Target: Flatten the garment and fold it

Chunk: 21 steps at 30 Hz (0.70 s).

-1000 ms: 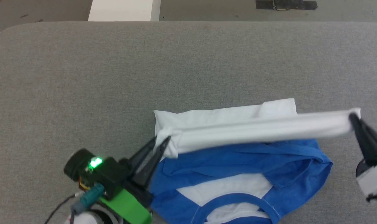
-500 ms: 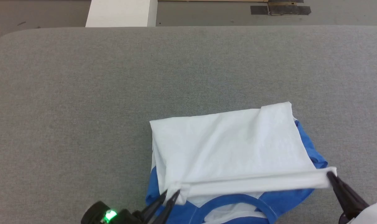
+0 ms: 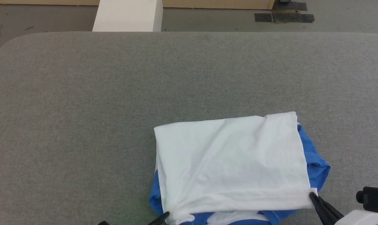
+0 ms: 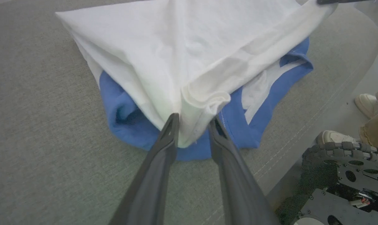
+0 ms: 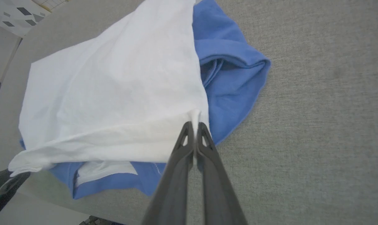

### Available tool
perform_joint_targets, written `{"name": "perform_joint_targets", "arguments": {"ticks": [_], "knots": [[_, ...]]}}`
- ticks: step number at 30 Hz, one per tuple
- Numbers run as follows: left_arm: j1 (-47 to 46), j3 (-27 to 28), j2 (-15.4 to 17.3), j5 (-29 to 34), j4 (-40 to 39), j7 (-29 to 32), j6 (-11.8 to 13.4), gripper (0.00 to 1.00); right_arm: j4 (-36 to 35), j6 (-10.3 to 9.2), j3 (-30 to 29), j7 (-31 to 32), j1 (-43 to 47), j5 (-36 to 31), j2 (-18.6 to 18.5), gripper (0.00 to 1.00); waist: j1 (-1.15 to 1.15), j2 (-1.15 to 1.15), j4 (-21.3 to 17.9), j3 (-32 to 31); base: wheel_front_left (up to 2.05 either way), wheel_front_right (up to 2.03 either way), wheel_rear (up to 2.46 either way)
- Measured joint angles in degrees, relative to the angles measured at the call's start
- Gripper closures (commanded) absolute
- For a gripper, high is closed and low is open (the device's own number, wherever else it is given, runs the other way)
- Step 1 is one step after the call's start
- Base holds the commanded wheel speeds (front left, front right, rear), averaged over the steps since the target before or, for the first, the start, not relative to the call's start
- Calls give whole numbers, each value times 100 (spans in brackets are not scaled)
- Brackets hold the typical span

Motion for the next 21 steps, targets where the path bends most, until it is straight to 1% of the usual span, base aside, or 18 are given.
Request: {"name": "perform_joint_targets", "arguments": {"ticks": [1,2,3,4,6,9,12,14,16,19,21], "knots": [[-14,-32,-4,26,74,-1,-24,0,38,0,10,-4,0,-4,0,100,0,0,5,-9,0,0,0],[-23,-54,-29,44,146,-9,-51,0,78,0,23,-4,0,-5,0,100,0,0,12,-22,0,0,0],[-28,-63,-74,44,212,-24,-55,0,104,0,40,-14,-1,-11,0,70,0,0,19,-36,0,0,0],[-30,-68,-124,43,255,-42,-59,0,120,0,59,-47,-1,-24,0,0,0,0,23,-49,0,0,0],[-43,-71,-199,35,294,-58,-62,0,148,0,68,-71,-1,-47,0,0,0,0,28,-81,0,0,0],[-42,-11,-214,31,301,-110,-33,0,105,0,101,-59,16,-32,-5,0,0,0,28,-146,0,0,0],[109,288,-182,-186,21,-205,127,0,-220,0,23,-2,140,119,-14,0,0,0,20,-246,0,0,0],[237,606,-201,-397,-227,-223,227,0,-437,0,-87,4,154,171,-19,0,0,0,18,-293,0,0,0],[361,1068,-279,-598,-569,-227,389,0,-665,0,-246,4,137,171,-20,0,0,0,21,-338,0,0,0],[404,1794,-432,-575,-1002,-245,697,0,-877,-1,-453,-26,23,29,-22,0,0,0,23,-395,0,0,0],[427,2158,-533,-434,-1200,-254,887,0,-922,0,-510,-44,-138,-126,-29,0,0,0,19,-415,0,0,0]]}}
